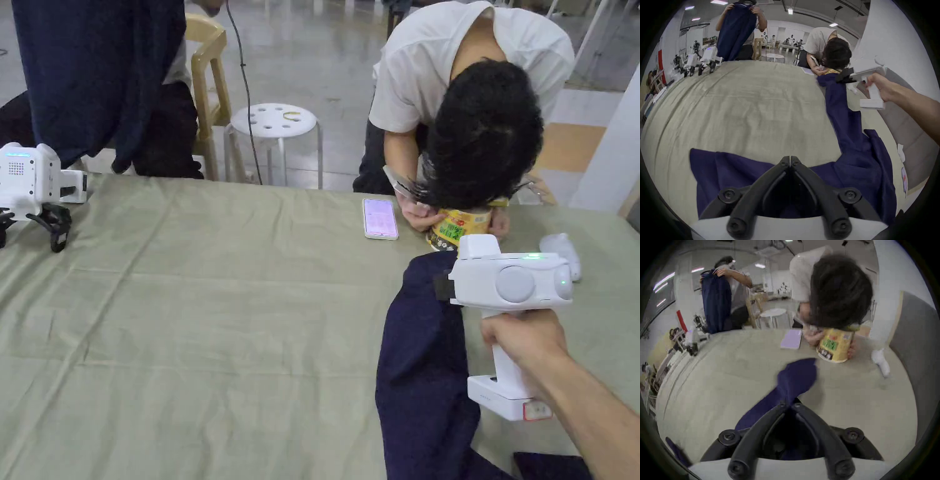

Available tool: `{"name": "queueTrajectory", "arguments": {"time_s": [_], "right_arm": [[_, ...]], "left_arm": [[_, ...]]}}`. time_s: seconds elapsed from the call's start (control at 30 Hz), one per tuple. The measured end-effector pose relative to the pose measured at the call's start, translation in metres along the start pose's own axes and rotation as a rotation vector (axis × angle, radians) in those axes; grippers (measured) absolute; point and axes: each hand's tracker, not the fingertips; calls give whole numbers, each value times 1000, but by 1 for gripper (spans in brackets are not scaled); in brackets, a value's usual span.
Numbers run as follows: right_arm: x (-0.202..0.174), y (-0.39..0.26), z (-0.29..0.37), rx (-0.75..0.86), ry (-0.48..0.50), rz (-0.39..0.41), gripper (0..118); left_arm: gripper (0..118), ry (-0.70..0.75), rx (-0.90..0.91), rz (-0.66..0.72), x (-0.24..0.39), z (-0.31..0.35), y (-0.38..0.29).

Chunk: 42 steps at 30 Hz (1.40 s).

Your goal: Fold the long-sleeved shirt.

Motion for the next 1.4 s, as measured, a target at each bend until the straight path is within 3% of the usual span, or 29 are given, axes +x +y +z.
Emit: {"name": "queueTrajectory", "arguments": {"time_s": [0.17, 0.23, 0.33, 0.4, 0.43, 0.5, 0.53, 0.57, 0.7, 0.77, 0.97, 1.07, 1.17, 1.2, 1.3, 1.33, 1.4], "right_arm": [[0, -39, 141, 157, 19, -10, 0], [-6, -68, 191, 178, 16, 26, 0], [-24, -130, 261, 182, 8, 35, 0], [-36, -172, 300, 170, 54, 48, 0], [-45, -197, 317, 183, 13, 11, 0], [-58, -244, 342, 121, 11, 12, 0], [-68, -270, 350, 124, -32, -40, 0], [-75, -293, 356, 69, 21, -51, 0], [-113, -361, 369, -17, 16, 40, 0], [-124, -384, 375, -36, 1, 3, 0], [-140, -411, 396, -86, 35, -24, 0], [-147, -421, 394, -104, 10, 80, 0], [-138, -432, 377, -172, 30, 0, 1], [-133, -433, 373, -192, 49, -7, 16], [-131, -434, 376, -227, 69, -1, 105], [-128, -430, 382, -215, 69, 1, 118], [-122, -418, 404, -126, 110, -54, 118]], "left_arm": [[3, -15, 40, 61, 2, 52, -17], [3, -32, 59, 64, 2, 74, -25], [3, -36, 86, 50, 6, 105, -40], [3, -33, 90, 49, 6, 122, -51], [3, -36, 95, 48, 5, 129, -57], [3, -26, 99, 60, 0, 139, -70], [3, -22, 95, 74, -2, 143, -76], [3, -25, 87, 105, -5, 146, -81], [3, -40, 76, 160, -5, 154, -101], [3, -43, 69, 151, -4, 157, -112], [3, -42, 37, 120, -7, 162, -135], [3, -36, 23, 122, -11, 162, -142], [3, -30, 13, 134, -13, 161, -147], [3, -29, 10, 132, -13, 161, -147], [3, -23, 4, 127, -13, 160, -148], [3, -23, 3, 127, -13, 160, -148], [3, -17, 6, 126, -13, 160, -146]]}}
